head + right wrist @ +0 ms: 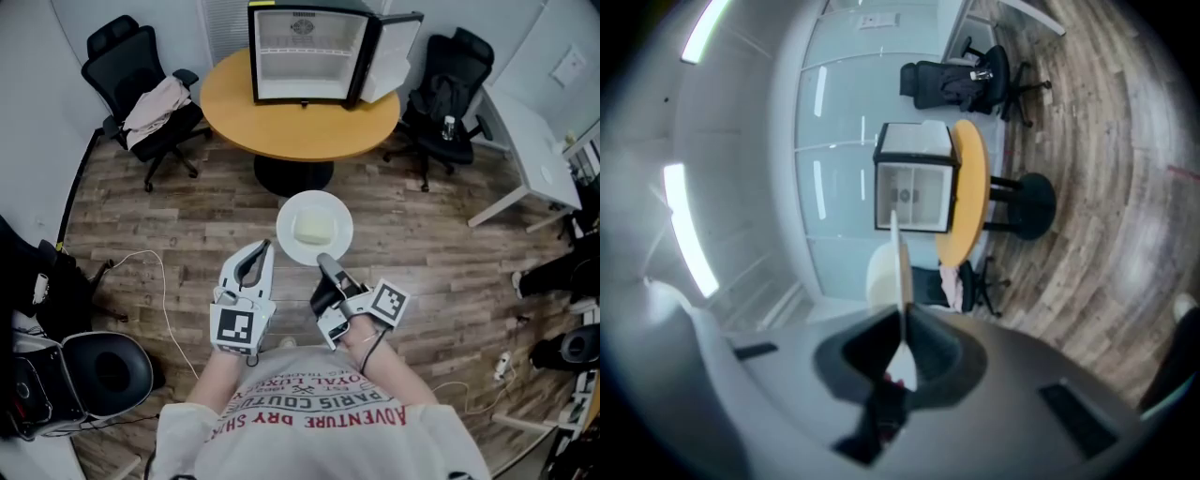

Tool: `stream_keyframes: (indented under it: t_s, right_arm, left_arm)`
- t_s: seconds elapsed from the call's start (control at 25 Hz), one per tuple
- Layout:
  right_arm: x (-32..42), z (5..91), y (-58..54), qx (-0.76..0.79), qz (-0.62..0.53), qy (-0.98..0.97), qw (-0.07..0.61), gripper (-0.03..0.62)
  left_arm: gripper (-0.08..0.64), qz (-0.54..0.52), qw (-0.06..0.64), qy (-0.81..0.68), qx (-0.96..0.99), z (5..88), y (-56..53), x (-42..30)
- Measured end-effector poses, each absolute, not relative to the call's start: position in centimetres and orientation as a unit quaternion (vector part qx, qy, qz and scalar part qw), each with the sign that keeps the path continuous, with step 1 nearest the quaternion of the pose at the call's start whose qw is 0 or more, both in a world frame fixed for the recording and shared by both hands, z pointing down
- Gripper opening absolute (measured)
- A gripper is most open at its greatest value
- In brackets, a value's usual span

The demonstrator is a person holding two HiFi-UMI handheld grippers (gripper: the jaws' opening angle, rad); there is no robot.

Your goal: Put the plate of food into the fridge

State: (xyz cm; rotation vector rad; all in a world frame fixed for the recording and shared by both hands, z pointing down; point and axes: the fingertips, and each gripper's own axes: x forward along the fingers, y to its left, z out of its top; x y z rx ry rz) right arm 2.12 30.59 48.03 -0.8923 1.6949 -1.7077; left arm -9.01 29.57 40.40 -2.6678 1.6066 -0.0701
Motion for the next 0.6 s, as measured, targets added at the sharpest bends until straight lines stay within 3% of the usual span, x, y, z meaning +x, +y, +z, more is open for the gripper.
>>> stream_keyframes:
  t_s: [0.6]
  right_arm:
    - [0.7,50.8,27.3,-0.330,-0.661,0.618,0.267,0.038]
  left_arm:
    - [0.026,-0.016,-0.011,0.537,-0.843,42.3,26.7,-11.5]
